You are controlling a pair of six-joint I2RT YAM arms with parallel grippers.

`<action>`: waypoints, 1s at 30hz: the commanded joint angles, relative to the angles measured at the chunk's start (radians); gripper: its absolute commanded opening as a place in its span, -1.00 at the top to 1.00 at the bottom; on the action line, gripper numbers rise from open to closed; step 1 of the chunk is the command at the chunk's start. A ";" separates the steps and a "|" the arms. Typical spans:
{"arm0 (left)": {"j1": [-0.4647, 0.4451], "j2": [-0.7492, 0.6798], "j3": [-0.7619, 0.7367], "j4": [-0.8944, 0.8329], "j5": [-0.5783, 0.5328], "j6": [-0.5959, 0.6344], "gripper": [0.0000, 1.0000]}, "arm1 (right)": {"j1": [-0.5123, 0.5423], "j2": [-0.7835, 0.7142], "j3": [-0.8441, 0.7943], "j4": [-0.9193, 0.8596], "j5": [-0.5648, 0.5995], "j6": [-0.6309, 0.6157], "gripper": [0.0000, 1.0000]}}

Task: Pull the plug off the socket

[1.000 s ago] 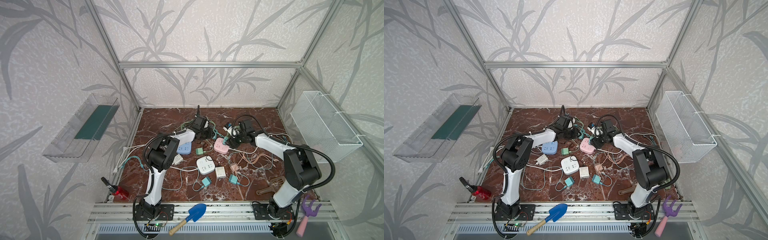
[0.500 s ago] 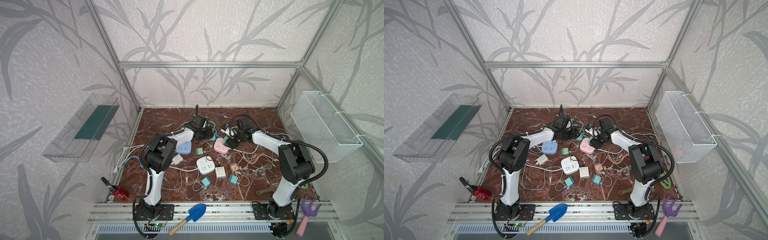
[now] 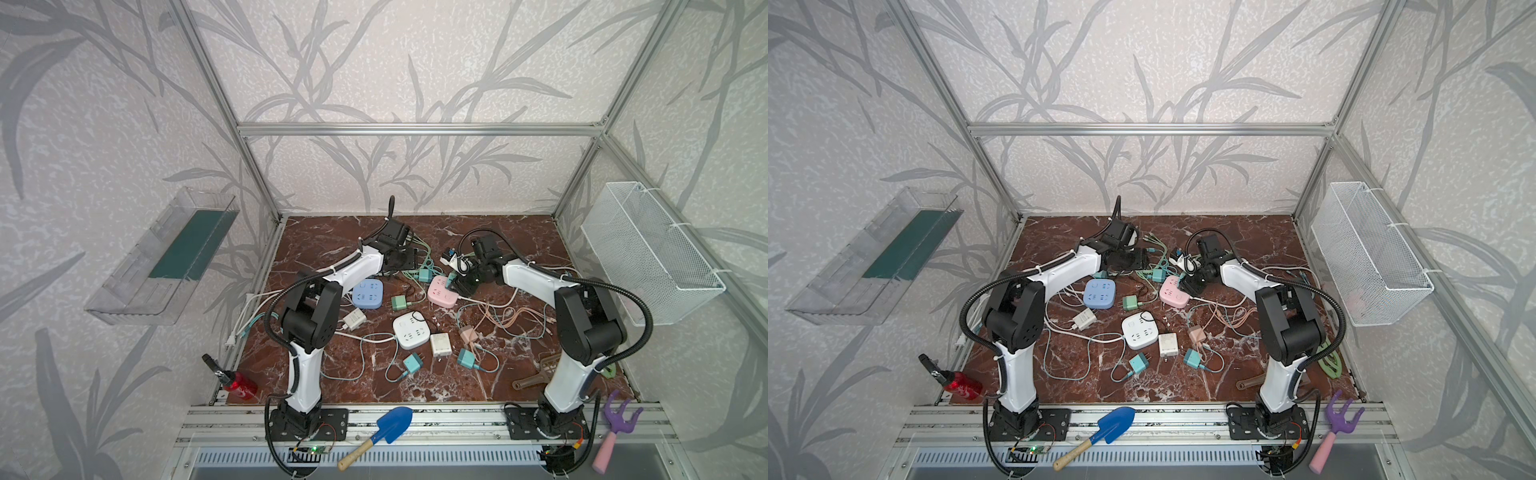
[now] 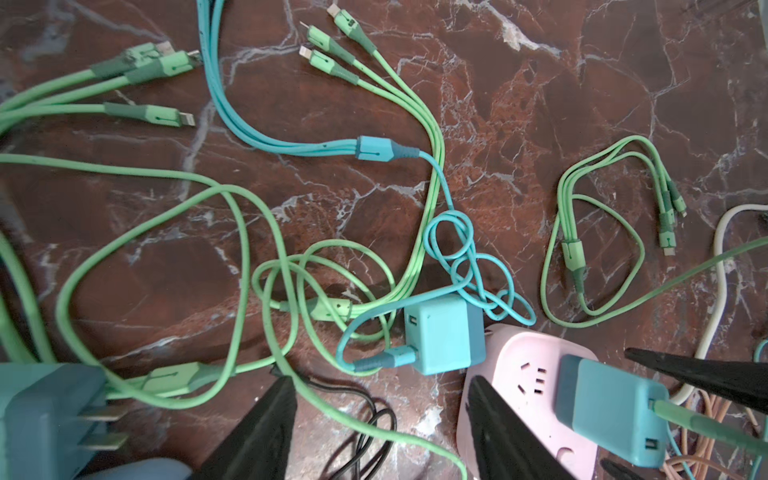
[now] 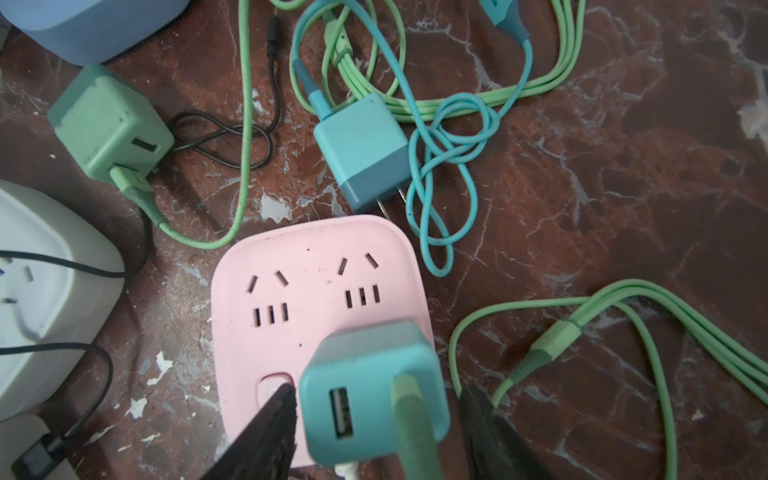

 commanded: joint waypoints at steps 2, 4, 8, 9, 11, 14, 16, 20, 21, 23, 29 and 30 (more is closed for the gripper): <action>-0.003 -0.058 0.024 -0.040 -0.014 0.035 -0.32 | -0.004 0.017 0.029 -0.023 -0.021 -0.014 -0.24; -0.020 -0.064 0.018 -0.035 -0.005 0.040 -0.30 | -0.004 0.019 0.032 -0.026 -0.018 -0.019 -0.23; -0.062 -0.070 -0.004 -0.009 0.010 0.040 -0.23 | -0.004 0.025 0.033 -0.029 -0.019 -0.021 -0.20; -0.073 -0.068 -0.010 -0.004 0.015 0.038 -0.20 | -0.004 0.027 0.035 -0.031 -0.019 -0.022 -0.19; -0.089 -0.064 -0.024 0.016 0.026 0.037 -0.14 | -0.002 0.031 0.038 -0.035 -0.019 -0.023 -0.17; -0.111 -0.064 -0.045 0.049 0.033 0.032 -0.06 | -0.001 0.033 0.038 -0.035 -0.018 -0.025 -0.14; -0.118 -0.053 -0.059 0.075 0.072 0.014 0.02 | -0.001 0.034 0.038 -0.033 -0.022 -0.023 -0.11; -0.130 -0.019 -0.069 0.102 0.112 -0.019 0.14 | 0.002 0.040 0.042 -0.030 -0.031 -0.021 -0.06; -0.133 -0.010 -0.069 0.103 0.118 -0.022 0.17 | 0.004 0.043 0.045 -0.032 -0.031 -0.023 -0.04; -0.141 0.002 -0.070 0.103 0.127 -0.024 0.18 | 0.004 0.047 0.047 -0.035 -0.031 -0.026 -0.01; -0.152 0.034 -0.061 0.096 0.150 -0.029 0.26 | 0.004 0.056 0.050 -0.036 -0.032 -0.027 0.10; -0.153 0.041 -0.059 0.094 0.154 -0.032 0.26 | 0.004 0.055 0.051 -0.036 -0.033 -0.027 0.13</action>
